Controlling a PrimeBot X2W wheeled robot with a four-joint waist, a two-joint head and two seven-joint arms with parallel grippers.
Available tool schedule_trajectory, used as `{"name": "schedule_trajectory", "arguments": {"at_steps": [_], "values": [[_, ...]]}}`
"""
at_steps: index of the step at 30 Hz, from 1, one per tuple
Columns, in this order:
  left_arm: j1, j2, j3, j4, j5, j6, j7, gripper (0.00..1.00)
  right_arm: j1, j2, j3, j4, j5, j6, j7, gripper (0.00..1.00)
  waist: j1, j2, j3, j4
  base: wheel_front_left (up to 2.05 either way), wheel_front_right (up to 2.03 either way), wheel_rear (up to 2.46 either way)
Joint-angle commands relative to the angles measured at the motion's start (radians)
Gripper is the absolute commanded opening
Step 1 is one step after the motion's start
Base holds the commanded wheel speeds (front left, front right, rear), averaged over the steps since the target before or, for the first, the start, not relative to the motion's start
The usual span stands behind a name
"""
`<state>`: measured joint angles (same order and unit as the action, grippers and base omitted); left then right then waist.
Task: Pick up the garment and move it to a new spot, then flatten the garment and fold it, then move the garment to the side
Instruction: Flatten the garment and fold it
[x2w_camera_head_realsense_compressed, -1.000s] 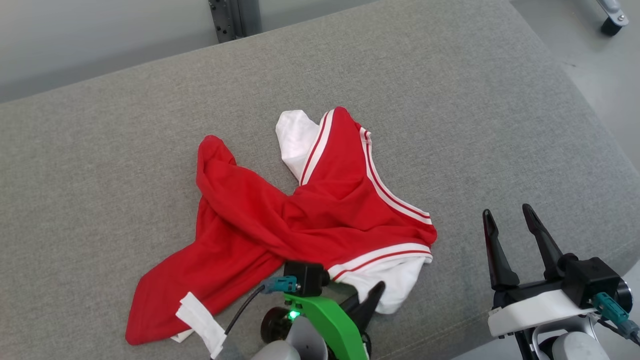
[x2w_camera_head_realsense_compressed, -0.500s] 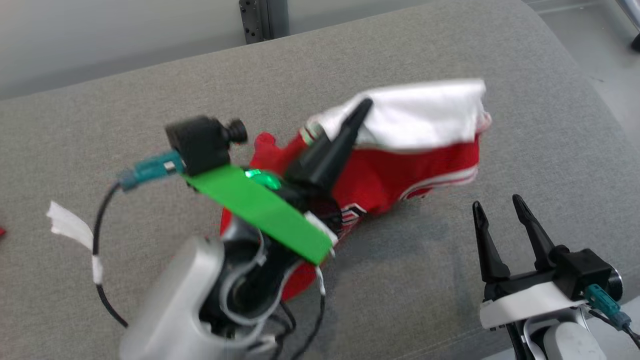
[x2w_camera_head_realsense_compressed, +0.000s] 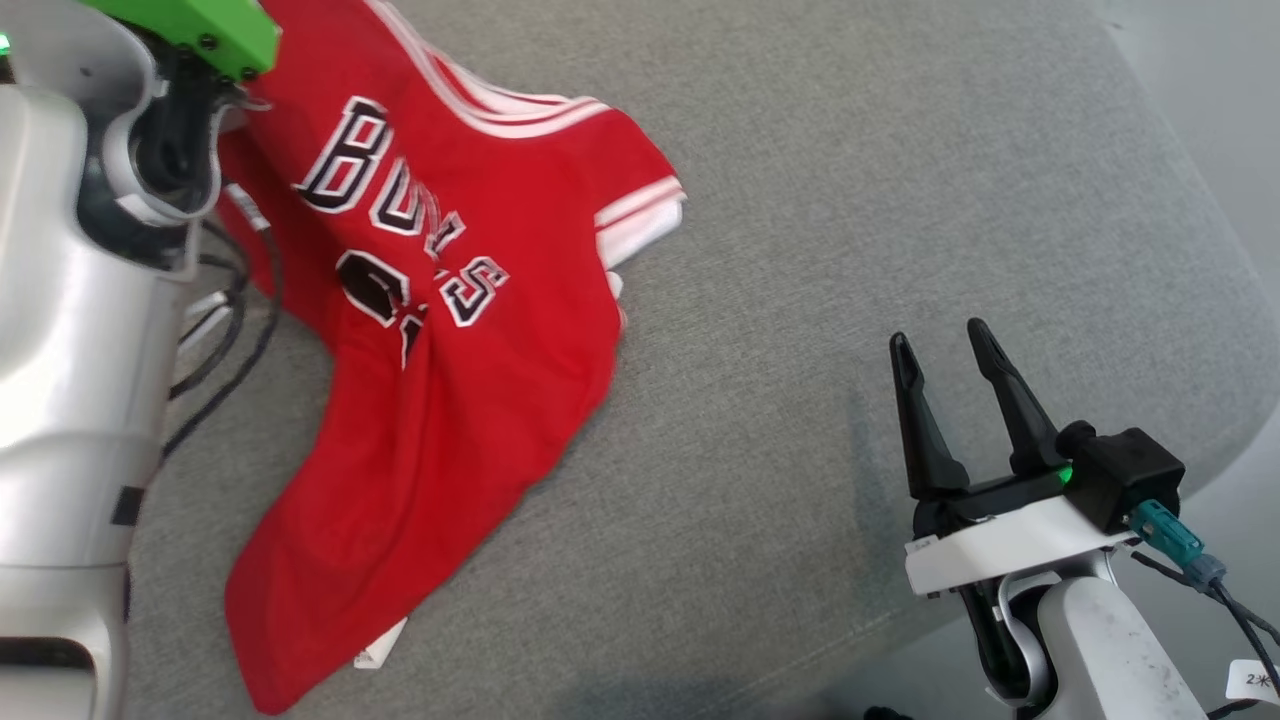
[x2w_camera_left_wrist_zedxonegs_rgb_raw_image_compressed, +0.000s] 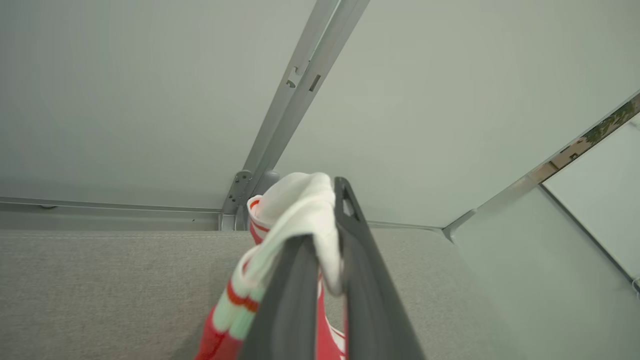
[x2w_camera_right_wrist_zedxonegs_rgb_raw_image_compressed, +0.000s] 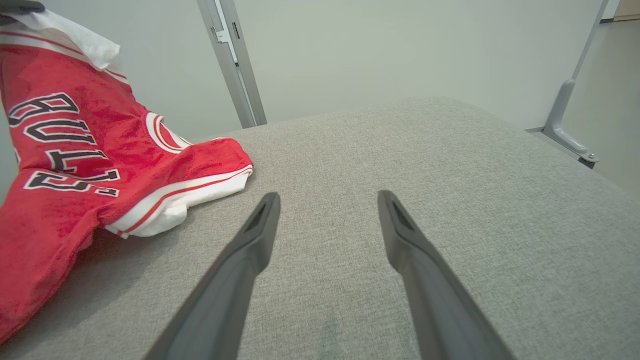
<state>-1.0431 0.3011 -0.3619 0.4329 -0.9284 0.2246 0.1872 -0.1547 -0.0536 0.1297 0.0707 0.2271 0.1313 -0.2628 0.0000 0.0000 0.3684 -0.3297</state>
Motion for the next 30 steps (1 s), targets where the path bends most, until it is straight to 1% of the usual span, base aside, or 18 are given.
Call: {"name": "schedule_trajectory", "arguments": {"at_steps": [1, 3, 5, 6, 7, 9, 11, 14, 15, 16, 18, 19, 21, 25, 27, 30], "values": [[-0.026, 0.034, -0.004, 0.052, 0.027, -0.005, -0.013, 0.0, -0.016, 0.003, 0.009, 0.005, 0.025, -0.001, -0.003, 1.0, 0.0, 0.0, 0.109, -0.113, 0.0, 0.0, 0.0], [-0.028, 0.049, -0.004, 0.124, 0.04, -0.008, -0.023, 0.0, -0.018, 0.003, 0.014, 0.009, 0.049, -0.001, -0.003, 1.0, 0.0, 0.0, 0.116, -0.127, 0.0, 0.0, 0.0], [-0.019, 0.049, -0.007, 0.179, 0.034, -0.021, -0.026, 0.0, -0.013, 0.003, 0.011, 0.011, 0.061, -0.001, -0.003, 1.0, 0.0, 0.0, 0.114, -0.133, 0.0, 0.0, 0.0], [-0.011, 0.047, -0.013, 0.197, 0.031, -0.031, -0.021, 0.47, -0.01, 0.003, 0.009, 0.012, 0.065, -0.001, -0.003, 1.0, 0.0, 0.0, 0.11, -0.134, 0.0, 0.0, 0.0], [0.0, 0.047, -0.024, 0.21, 0.035, -0.043, -0.01, 1.0, -0.006, 0.003, 0.006, 0.015, 0.065, -0.001, -0.003, 1.0, 0.0, 0.0, 0.103, -0.134, 0.0, 0.0, 0.0], [0.016, 0.063, -0.062, 0.216, 0.059, -0.068, 0.01, 1.0, 0.005, 0.003, -0.006, 0.019, 0.058, -0.001, -0.003, 1.0, 0.0, 0.0, 0.082, -0.128, 0.0, 0.0, 0.0], [0.032, 0.098, -0.112, 0.19, 0.106, -0.094, 0.032, 1.0, 0.013, 0.003, -0.019, 0.018, 0.046, -0.001, -0.003, 1.0, 0.0, 0.0, 0.054, -0.119, 0.0, 0.0, 0.0], [0.063, 0.157, -0.175, 0.12, 0.167, -0.112, 0.07, 1.0, 0.031, 0.003, -0.031, 0.014, 0.032, -0.001, -0.003, 1.0, 0.0, 0.0, 0.012, -0.105, 0.0, 0.0, 0.0], [0.075, 0.179, -0.191, 0.085, 0.183, -0.111, 0.081, 1.0, 0.036, 0.003, -0.033, 0.013, 0.028, -0.001, -0.003, 1.0, 0.0, 0.0, -0.001, -0.099, 0.0, 0.0, 0.0], [0.085, 0.204, -0.204, 0.047, 0.202, -0.1, 0.092, 1.0, 0.041, 0.002, -0.036, 0.011, 0.023, -0.001, -0.003, 1.0, 0.0, 0.0, -0.012, -0.093, 0.0, 0.0, 0.0], [0.104, 0.247, -0.214, -0.04, 0.237, -0.071, 0.099, 1.0, 0.051, 0.002, -0.036, 0.01, 0.016, -0.001, -0.003, 1.0, 0.0, 0.0, -0.033, -0.084, 0.0, 0.0, 0.0], [0.118, 0.25, -0.21, -0.092, 0.237, -0.053, 0.093, 1.0, 0.055, 0.002, -0.037, 0.008, 0.013, -0.001, -0.003, 1.0, 0.0, 0.0, -0.041, -0.08, 0.0, 0.0, 0.0], [0.161, 0.24, -0.233, -0.187, 0.246, -0.031, 0.109, 1.0, 0.064, 0.002, -0.041, 0.006, 0.006, -0.001, -0.003, 1.0, 0.0, 0.0, -0.052, -0.072, 0.0, 0.0, 0.0], [0.242, 0.181, -0.336, -0.352, 0.272, -0.003, 0.165, 1.0, 0.066, 0.002, -0.04, 0.0, -0.001, -0.001, -0.003, 1.0, 0.0, 0.0, -0.055, -0.063, 0.0, 0.0, 0.0], [0.273, 0.126, -0.384, -0.378, 0.268, 0.004, 0.18, 1.0, 0.059, 0.002, -0.039, -0.003, -0.002, -0.001, -0.003, 1.0, 0.0, 0.0, -0.047, -0.063, 0.0, 0.0, 0.0], [0.301, 0.046, -0.449, -0.339, 0.284, 0.014, 0.173, 1.0, 0.05, 0.002, -0.033, -0.007, -0.003, -0.001, -0.003, 1.0, 0.0, 0.0, -0.033, -0.065, 0.0, 0.0, 0.0]]}}
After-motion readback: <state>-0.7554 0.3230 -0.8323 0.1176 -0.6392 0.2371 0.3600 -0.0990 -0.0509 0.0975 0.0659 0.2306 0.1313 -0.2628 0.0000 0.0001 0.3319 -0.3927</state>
